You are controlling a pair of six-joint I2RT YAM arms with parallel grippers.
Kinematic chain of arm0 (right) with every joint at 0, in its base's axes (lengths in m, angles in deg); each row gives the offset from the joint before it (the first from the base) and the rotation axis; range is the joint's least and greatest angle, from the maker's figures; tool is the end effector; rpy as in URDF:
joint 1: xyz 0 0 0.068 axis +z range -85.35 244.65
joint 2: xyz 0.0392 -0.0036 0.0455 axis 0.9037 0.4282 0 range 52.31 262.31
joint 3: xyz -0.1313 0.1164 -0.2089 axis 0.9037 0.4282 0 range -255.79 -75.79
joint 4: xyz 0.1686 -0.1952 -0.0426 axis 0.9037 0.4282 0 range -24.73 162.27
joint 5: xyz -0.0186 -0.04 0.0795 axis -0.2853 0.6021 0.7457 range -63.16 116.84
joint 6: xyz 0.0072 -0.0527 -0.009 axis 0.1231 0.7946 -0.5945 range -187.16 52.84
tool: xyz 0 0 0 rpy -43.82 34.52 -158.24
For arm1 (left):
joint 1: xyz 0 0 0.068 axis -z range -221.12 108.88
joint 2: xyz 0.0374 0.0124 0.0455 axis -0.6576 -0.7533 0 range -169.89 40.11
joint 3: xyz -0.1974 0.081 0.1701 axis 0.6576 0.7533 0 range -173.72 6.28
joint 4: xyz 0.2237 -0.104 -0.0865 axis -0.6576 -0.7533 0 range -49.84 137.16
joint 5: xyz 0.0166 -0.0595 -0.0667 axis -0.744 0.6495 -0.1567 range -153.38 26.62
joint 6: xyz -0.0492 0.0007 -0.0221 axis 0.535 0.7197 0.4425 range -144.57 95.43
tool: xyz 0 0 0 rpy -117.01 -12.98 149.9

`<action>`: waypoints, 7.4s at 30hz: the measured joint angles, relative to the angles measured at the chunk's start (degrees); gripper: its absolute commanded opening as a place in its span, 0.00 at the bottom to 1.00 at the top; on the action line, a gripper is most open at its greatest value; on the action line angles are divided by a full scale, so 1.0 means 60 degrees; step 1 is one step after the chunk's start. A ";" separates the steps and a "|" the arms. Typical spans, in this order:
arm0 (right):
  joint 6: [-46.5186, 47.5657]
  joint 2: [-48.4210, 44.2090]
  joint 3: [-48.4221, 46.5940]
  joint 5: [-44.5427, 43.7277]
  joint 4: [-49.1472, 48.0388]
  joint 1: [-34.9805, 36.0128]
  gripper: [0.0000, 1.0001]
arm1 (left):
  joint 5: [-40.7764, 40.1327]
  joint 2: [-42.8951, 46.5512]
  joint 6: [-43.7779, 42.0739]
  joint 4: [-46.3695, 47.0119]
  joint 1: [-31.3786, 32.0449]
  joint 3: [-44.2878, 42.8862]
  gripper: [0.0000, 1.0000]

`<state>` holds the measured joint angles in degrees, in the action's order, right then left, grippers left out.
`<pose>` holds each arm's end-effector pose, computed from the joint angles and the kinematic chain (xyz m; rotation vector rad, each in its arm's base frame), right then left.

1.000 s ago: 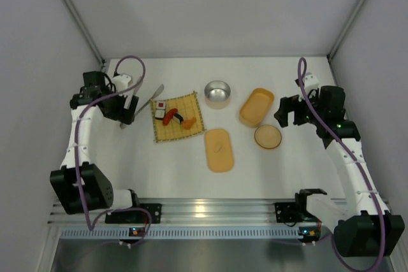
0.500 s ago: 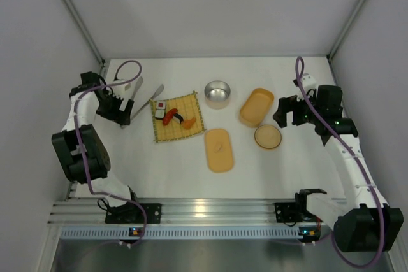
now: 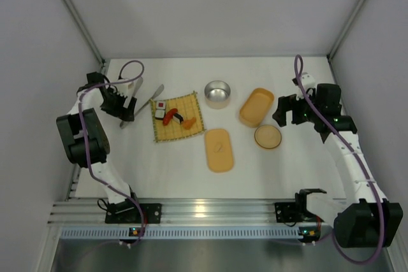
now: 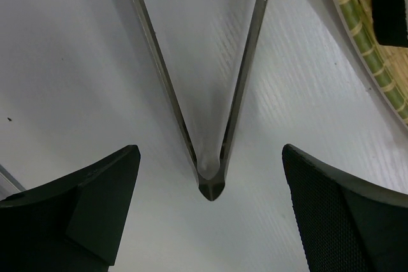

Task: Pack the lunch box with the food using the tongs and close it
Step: Pick up the clamp at the center of the board.

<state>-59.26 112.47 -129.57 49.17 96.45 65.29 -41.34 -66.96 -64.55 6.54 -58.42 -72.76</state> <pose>0.2234 0.0160 0.3097 -0.3741 2.1607 0.3620 0.3677 0.1005 0.2042 0.6111 2.5564 -0.2114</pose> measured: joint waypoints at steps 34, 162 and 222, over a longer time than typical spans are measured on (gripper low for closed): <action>0.0164 0.0514 -0.0004 -0.0248 0.0022 0.0000 0.99 | -0.0168 -0.2597 0.0295 0.0761 0.0954 -0.2237 0.61; 0.9242 0.7635 -0.5920 -0.2685 -0.4554 1.0102 0.58 | 0.6932 0.3923 -0.0714 -0.6029 0.0827 -0.0044 0.11; 1.0244 0.7053 -0.5016 -0.2484 -0.4127 1.0018 0.04 | 0.4189 0.3883 -0.0273 -0.6014 0.2776 -0.0528 0.43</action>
<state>2.20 154.78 -159.67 34.26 71.68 125.40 -16.20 -43.66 -66.19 -29.54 -41.76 -75.93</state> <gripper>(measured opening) 0.126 0.455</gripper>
